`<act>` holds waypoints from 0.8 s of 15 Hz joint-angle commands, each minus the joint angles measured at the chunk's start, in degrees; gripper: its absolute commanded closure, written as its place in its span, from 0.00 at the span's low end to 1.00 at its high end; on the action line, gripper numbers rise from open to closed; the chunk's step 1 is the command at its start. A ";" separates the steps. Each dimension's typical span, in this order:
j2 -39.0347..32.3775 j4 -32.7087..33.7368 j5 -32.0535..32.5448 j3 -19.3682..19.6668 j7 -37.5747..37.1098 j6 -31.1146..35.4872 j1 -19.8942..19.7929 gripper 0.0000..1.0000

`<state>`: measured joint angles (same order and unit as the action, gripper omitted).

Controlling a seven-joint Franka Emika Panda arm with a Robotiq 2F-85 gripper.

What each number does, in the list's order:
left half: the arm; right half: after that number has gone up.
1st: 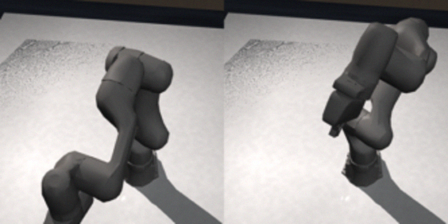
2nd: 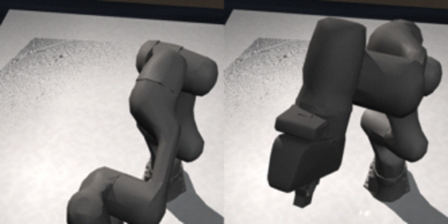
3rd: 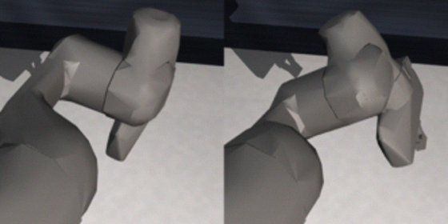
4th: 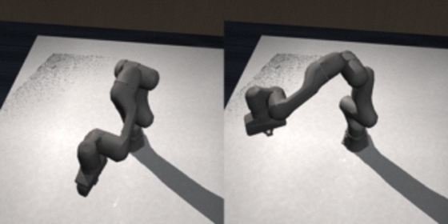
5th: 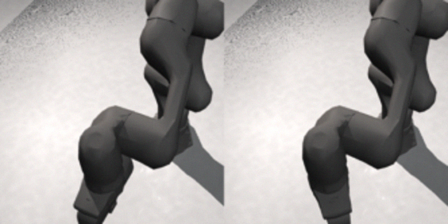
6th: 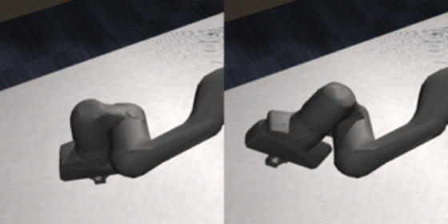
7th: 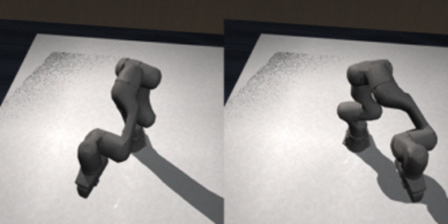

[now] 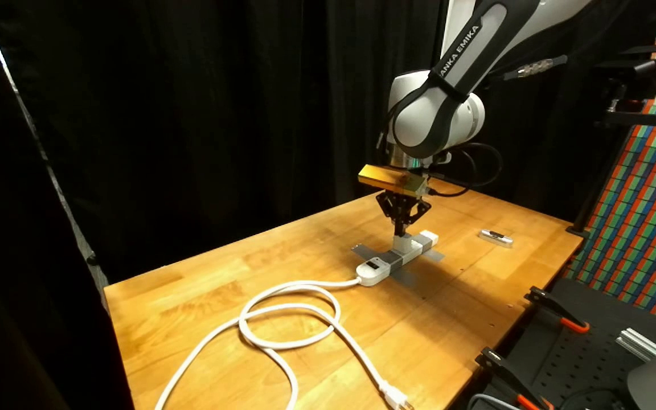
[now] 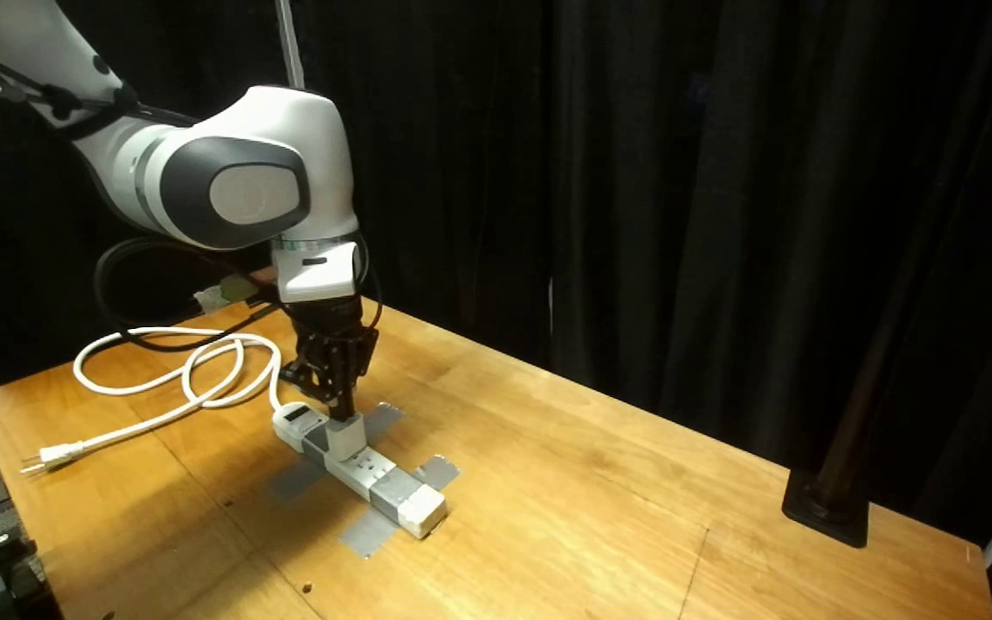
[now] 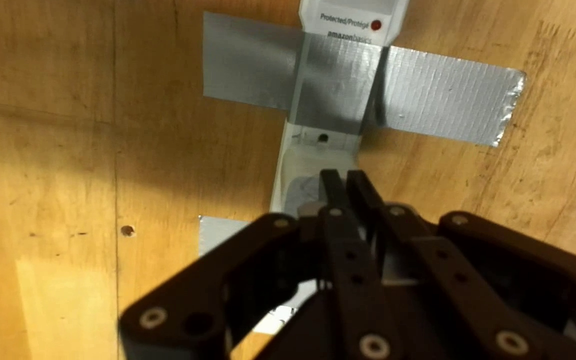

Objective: Plug the charger into the adapter

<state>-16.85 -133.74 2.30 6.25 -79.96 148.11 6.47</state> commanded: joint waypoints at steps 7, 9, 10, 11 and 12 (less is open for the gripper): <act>-3.69 3.12 -0.95 0.40 0.91 -2.18 -1.48 0.89; -4.28 3.21 -2.25 0.17 1.77 -2.52 -2.28 0.89; -4.55 3.09 -3.50 -0.14 2.67 -2.44 -2.93 0.89; -4.78 3.05 -4.60 -0.32 3.24 -2.65 -3.43 0.89; -4.91 2.53 -5.43 -0.27 3.48 -1.99 -3.76 0.89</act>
<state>-17.80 -131.62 -0.74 6.18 -79.24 145.21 5.15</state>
